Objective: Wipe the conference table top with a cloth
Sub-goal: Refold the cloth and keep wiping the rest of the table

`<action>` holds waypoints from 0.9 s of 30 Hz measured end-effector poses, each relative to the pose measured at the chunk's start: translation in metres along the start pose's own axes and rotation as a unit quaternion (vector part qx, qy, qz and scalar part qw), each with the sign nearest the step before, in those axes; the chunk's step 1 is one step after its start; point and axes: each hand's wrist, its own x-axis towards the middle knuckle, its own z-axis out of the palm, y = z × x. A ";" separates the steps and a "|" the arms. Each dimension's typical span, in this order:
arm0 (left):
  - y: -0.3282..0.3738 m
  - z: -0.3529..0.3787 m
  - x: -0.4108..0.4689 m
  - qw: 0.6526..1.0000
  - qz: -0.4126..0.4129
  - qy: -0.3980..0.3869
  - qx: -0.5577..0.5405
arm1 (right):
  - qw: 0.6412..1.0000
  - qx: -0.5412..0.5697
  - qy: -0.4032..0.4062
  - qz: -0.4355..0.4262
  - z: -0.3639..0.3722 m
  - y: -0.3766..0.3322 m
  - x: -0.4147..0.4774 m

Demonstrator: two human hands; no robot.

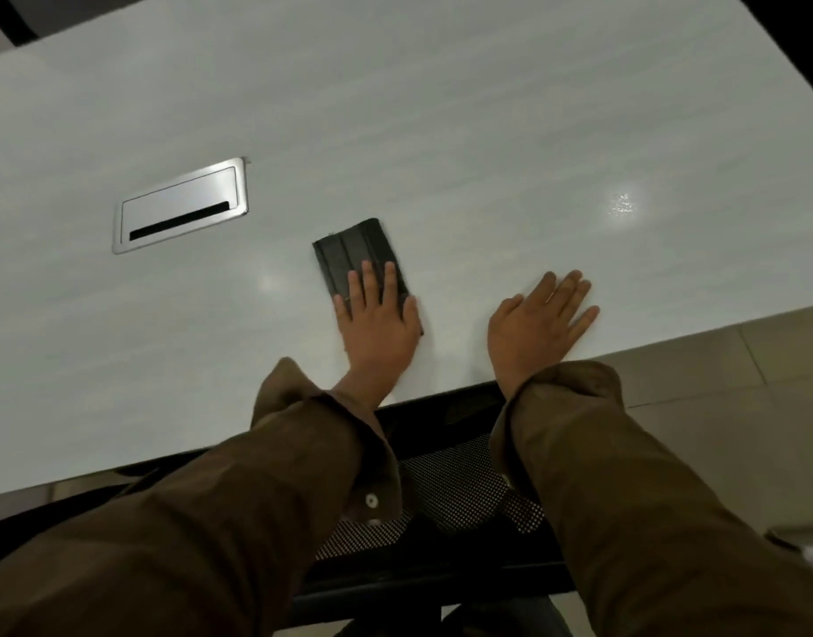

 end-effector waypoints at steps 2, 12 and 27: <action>0.003 0.004 -0.024 0.998 0.064 -0.010 0.011 | 1.000 0.025 -0.013 -0.012 -0.004 -0.005 -0.007; -0.148 -0.014 -0.074 0.946 0.293 -0.069 0.121 | 0.992 0.070 -0.074 -0.079 0.003 -0.058 -0.056; -0.201 -0.049 0.157 0.868 0.488 0.007 0.093 | 0.996 -0.037 0.057 -0.059 0.030 -0.073 -0.067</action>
